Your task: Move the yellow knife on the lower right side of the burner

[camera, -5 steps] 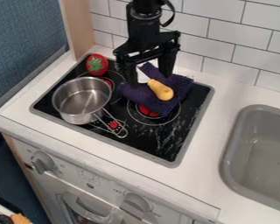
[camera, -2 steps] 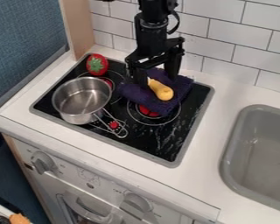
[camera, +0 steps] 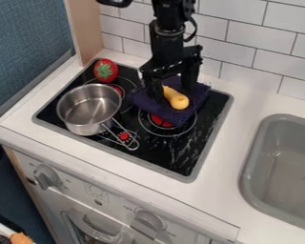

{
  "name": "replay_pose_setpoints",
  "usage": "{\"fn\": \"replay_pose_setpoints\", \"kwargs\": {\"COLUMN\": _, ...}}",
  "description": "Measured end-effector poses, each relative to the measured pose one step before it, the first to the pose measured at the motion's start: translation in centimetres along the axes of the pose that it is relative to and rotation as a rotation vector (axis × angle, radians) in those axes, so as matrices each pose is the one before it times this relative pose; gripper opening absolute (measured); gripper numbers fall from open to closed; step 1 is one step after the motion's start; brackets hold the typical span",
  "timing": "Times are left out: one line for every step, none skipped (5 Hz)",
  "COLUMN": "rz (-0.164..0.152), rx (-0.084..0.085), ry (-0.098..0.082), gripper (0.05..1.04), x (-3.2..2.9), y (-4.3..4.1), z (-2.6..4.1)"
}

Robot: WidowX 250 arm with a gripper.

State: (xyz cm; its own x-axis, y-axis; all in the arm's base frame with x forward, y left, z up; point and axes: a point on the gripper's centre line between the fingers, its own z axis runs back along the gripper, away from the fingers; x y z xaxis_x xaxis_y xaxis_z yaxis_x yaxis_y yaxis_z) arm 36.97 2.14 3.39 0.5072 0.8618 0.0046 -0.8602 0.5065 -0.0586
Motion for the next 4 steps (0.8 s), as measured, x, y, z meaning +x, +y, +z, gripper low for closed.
{"fn": "replay_pose_setpoints", "kwargs": {"rz": 0.0204, "rx": -0.0036, "ry": 0.0025, "gripper": 1.000, "x": 0.250, "y": -0.484, "z": 0.078}}
{"fn": "replay_pose_setpoints", "kwargs": {"rz": 0.0091, "rx": 0.0169, "ry": 0.0052, "gripper": 0.977, "x": 0.150, "y": -0.165, "z": -0.457}}
{"fn": "replay_pose_setpoints", "kwargs": {"rz": -0.0036, "rx": 0.0152, "ry": -0.0116, "gripper": 0.847, "x": 0.070, "y": -0.106, "z": -0.148}}
{"fn": "replay_pose_setpoints", "kwargs": {"rz": -0.0081, "rx": -0.0137, "ry": -0.0043, "gripper": 0.547, "x": -0.049, "y": -0.136, "z": -0.285}}
